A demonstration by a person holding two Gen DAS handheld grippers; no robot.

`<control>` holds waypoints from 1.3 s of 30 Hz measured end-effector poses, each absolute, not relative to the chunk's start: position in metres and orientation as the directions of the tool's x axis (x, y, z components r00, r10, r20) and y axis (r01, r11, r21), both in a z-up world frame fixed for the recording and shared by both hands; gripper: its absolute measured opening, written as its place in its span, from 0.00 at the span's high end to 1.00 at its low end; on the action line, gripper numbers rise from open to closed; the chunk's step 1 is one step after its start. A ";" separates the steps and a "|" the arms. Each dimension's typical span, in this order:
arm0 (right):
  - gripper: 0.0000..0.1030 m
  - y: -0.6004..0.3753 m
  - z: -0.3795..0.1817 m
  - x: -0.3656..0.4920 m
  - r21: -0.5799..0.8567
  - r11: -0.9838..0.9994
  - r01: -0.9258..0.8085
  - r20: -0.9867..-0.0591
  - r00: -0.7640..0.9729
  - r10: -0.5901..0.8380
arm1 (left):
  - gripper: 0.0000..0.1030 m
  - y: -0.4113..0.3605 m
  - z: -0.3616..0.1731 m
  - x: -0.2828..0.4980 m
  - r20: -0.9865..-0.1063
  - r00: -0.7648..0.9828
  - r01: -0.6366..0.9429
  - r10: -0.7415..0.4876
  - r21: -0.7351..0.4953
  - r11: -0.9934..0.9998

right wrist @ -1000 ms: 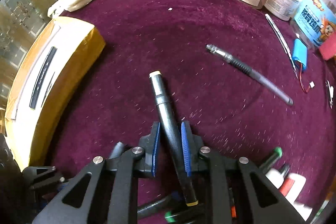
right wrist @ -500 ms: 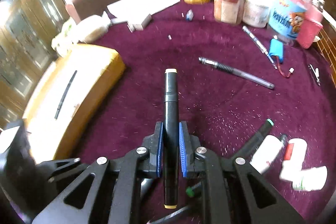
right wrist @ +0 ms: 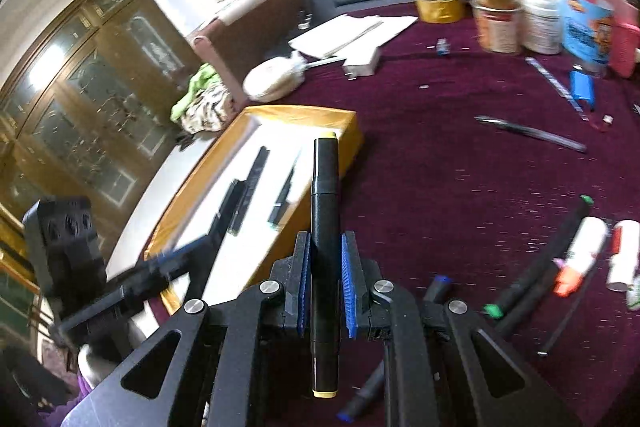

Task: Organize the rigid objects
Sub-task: 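Lower both held markers into the tray and open both grippers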

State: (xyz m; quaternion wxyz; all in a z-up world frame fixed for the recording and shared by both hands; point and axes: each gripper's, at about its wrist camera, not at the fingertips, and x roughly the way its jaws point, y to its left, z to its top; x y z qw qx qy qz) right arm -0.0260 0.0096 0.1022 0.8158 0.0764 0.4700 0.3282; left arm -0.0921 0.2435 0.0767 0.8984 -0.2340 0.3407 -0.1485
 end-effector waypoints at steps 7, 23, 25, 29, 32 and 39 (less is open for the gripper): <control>0.87 0.072 0.084 -0.021 0.530 0.711 -0.462 -0.699 0.238 0.675 | 0.88 0.318 0.065 -0.058 -0.627 0.719 -0.051 -0.299 -0.477 0.877; 0.87 0.171 0.033 0.047 0.487 0.806 -0.338 -0.795 0.210 0.568 | 0.88 0.348 0.021 0.006 -0.722 0.636 -0.154 -0.274 -0.466 0.871; 0.87 0.175 0.029 0.053 0.471 0.819 -0.329 -0.807 0.214 0.550 | 0.88 0.349 0.021 0.007 -0.719 0.636 -0.151 -0.281 -0.474 0.868; 0.87 0.179 0.023 0.059 0.454 0.835 -0.310 -0.821 0.219 0.528 | 0.88 0.354 0.022 0.006 -0.702 0.651 -0.155 -0.290 -0.497 0.854; 0.86 0.180 0.023 0.061 0.435 0.847 -0.307 -0.827 0.237 0.510 | 0.87 0.358 0.023 0.005 -0.695 0.653 -0.164 -0.300 -0.517 0.840; 0.78 0.160 0.054 0.046 0.398 0.840 -0.368 -0.793 0.322 0.517 | 0.74 0.352 0.050 -0.019 -0.653 0.689 -0.143 -0.314 -0.547 0.825</control>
